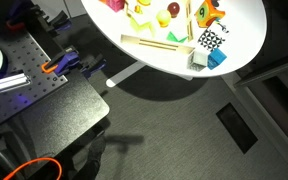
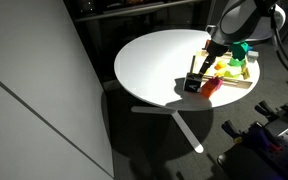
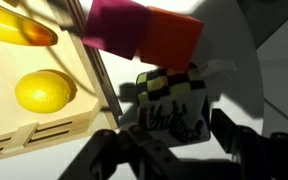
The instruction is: Remove the plushy cube from the crate and put it on the table
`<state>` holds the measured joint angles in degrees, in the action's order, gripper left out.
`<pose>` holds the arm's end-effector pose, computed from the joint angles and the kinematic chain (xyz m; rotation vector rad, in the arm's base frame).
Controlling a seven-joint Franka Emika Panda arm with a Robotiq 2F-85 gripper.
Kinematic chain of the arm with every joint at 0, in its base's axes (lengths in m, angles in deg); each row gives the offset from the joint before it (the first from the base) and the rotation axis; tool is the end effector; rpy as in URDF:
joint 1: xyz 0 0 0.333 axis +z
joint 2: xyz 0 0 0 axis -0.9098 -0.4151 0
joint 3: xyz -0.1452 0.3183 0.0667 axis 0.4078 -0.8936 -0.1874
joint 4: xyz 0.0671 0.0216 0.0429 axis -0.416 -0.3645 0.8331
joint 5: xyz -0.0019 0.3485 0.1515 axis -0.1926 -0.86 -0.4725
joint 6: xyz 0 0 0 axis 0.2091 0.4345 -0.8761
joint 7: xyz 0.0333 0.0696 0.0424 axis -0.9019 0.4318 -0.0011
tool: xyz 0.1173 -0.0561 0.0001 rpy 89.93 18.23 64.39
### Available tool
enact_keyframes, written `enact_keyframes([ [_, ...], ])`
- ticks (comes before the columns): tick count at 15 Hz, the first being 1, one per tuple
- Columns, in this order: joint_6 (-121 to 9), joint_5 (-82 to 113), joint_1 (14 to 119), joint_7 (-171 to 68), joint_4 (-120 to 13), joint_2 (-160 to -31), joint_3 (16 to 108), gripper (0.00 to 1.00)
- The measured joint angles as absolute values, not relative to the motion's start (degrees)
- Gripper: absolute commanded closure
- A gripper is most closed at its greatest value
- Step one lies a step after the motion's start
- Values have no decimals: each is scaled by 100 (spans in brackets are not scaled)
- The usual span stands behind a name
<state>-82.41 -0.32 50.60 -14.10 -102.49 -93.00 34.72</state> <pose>0.4930 0.0668 0.2454 -2.8908 -0.7282 -0.2206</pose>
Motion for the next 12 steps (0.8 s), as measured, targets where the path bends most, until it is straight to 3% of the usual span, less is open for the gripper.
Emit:
enact_keyframes([
  [5,-8223,-313,5381,-1446,-10327,-8923,3713,0],
  [12,-7409,421,6134,-2699,-10452,-8366,4786,0],
])
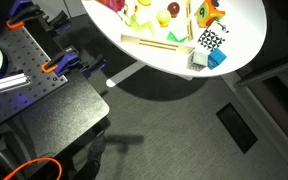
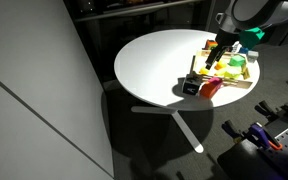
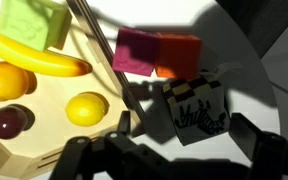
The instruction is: Remove the plushy cube from the crate and put it on the table
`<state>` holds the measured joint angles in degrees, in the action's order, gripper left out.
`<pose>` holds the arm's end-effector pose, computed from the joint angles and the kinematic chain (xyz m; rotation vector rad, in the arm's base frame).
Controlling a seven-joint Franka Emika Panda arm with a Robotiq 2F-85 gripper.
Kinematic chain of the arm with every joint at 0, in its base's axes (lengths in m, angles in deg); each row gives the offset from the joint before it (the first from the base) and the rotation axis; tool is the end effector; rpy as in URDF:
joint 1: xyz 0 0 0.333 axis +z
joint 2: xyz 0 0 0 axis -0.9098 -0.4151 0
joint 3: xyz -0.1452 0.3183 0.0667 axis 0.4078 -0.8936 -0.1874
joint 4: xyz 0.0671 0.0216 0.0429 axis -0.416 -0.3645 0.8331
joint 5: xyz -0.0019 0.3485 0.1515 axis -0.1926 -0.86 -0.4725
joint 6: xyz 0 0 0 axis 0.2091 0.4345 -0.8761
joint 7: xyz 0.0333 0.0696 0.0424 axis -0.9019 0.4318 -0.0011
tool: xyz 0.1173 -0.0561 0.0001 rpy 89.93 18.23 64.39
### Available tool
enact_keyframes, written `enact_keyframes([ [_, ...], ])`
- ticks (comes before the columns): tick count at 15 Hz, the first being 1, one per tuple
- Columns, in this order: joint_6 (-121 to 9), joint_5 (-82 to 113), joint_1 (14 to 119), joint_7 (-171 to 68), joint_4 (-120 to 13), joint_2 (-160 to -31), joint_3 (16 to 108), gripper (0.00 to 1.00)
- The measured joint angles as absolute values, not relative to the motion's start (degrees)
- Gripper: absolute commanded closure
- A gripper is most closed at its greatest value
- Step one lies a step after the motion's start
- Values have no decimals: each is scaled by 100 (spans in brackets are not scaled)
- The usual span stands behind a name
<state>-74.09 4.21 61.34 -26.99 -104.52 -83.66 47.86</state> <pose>0.4735 0.0476 0.2898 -3.0213 -0.4938 -0.1458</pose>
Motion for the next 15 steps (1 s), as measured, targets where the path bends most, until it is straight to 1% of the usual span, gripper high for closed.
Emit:
enact_keyframes([
  [3,-6852,589,6298,-3100,-10441,-8181,5035,0],
  [9,-5747,595,6466,-3347,-10292,-7823,5252,0],
  [15,-5374,595,6544,-3429,-10155,-7397,5320,0],
])
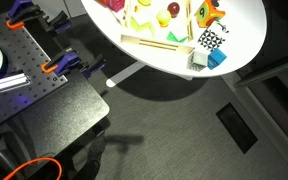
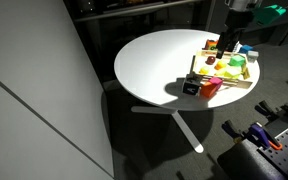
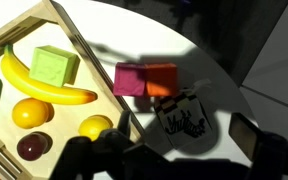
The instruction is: Remove the plushy cube from the crate and put it on the table
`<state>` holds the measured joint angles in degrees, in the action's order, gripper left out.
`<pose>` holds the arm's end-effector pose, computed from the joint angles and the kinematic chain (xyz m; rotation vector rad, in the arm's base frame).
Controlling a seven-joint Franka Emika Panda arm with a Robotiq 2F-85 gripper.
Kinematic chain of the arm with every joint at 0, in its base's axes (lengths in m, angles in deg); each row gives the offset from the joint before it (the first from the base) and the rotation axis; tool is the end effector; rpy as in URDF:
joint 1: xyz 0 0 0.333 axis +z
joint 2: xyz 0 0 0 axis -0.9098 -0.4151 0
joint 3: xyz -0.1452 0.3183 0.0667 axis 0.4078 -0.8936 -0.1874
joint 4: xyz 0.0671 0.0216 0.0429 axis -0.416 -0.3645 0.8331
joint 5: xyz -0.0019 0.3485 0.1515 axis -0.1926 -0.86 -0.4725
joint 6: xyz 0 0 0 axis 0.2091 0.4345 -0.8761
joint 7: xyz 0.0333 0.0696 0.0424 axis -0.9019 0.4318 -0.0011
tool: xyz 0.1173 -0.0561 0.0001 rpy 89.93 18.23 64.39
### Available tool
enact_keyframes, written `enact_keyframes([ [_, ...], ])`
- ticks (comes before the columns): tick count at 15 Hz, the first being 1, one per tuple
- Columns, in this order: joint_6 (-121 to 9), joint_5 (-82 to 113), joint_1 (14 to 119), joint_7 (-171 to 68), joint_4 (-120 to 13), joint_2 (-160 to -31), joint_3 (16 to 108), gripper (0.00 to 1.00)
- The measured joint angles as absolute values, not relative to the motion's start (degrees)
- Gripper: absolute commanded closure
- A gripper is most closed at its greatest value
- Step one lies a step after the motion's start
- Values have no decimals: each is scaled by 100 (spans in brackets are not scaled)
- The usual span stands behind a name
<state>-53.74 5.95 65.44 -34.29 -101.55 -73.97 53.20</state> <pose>0.4495 0.0421 0.3559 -3.0402 -0.3405 0.0669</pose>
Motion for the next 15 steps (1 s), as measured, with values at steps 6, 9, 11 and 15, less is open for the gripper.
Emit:
enact_keyframes([
  [6,-5409,595,6585,-3450,-10068,-6945,5346,0],
  [9,-5419,595,6603,-3454,-10066,-6768,5356,0],
  [11,-5418,595,6610,-3454,-10066,-6713,5361,0],
  [15,-5418,595,6617,-3454,-10067,-6707,5367,0],
])
